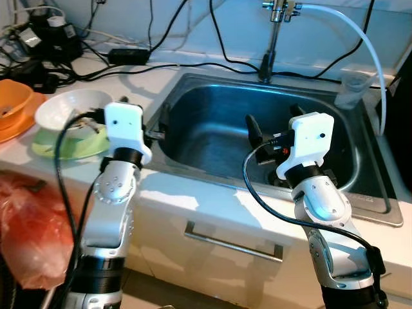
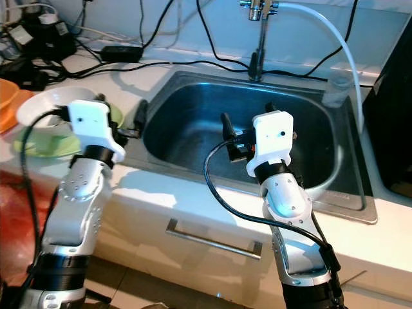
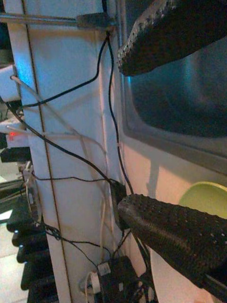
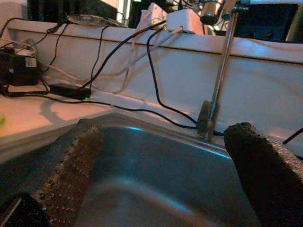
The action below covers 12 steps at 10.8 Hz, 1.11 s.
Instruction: Kitchen organization
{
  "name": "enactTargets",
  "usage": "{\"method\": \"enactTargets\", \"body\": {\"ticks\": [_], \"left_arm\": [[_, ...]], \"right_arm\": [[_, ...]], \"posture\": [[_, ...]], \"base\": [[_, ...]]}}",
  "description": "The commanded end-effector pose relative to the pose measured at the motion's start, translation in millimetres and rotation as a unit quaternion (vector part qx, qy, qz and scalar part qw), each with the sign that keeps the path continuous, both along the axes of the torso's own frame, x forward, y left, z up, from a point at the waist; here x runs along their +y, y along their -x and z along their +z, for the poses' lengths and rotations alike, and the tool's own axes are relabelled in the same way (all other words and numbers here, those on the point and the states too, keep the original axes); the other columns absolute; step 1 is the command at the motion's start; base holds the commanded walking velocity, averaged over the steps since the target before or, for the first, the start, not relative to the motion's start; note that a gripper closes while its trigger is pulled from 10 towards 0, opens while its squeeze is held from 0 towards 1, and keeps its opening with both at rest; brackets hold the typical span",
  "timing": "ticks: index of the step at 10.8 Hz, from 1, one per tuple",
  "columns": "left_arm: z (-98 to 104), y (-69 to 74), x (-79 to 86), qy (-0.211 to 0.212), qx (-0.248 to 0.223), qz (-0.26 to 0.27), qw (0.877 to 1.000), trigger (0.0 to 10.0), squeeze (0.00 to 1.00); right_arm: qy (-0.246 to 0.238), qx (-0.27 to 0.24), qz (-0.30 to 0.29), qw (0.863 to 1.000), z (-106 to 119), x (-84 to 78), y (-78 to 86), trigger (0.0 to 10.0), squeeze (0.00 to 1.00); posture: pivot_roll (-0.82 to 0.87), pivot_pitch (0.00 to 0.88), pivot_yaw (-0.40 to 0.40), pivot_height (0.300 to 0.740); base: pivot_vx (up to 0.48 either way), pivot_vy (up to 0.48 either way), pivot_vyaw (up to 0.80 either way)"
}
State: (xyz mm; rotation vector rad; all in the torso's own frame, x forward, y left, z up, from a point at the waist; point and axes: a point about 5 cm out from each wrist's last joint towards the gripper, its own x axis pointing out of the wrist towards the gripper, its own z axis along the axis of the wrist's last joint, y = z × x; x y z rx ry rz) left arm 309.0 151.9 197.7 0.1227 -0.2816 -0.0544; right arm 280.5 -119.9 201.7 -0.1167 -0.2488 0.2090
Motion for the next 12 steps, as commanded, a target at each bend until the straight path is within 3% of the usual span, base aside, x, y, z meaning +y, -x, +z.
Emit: {"method": "enactTargets", "body": {"ticks": [1, 5, 6, 9, 12], "left_arm": [[0.1, 4.7, 8.6, -0.012, -0.001, 0.025, 1.0, 10.0, 0.0], [11.5, 13.7, 16.0, -0.034, -0.025, 0.052, 0.998, 10.0, 0.0], [9.0, 13.9, 24.7, -0.029, -0.013, 0.074, 0.997, 10.0, 0.0], [1.9, 4.9, 41.3, -0.011, 0.014, 0.105, 0.994, 10.0, 0.0], [3.9, -5.5, 35.9, 0.008, 0.023, 0.074, 0.997, 10.0, 0.0]], "right_arm": [[0.001, 0.001, 0.008, 1.0, -0.6, 0.9, -1.5, 10.0, 0.0], [0.0, 0.003, 0.024, 1.0, -2.3, 6.8, -5.3, 10.0, 0.0], [-0.004, 0.004, 0.037, 0.999, -3.5, 10.2, -5.2, 10.0, 0.0], [-0.004, 0.008, 0.059, 0.998, -6.0, 15.7, -4.1, 10.0, 0.0], [-0.012, 0.012, 0.044, 0.999, -7.7, 11.1, -5.2, 10.0, 0.0]], "posture": [[0.04, 0.0, 0.014, 0.74], [0.08, 0.0, 0.002, 0.74], [0.08, 0.0, 0.0, 0.74], [0.08, 0.0, -0.001, 0.74], [0.06, 0.0, 0.019, 0.74]], "base": [[0.0, 0.0, 0.0], [0.0, 0.0, 0.0], [0.0, 0.0, 0.0], [0.0, 0.0, 0.61], [0.0, 0.0, 0.15]]}}
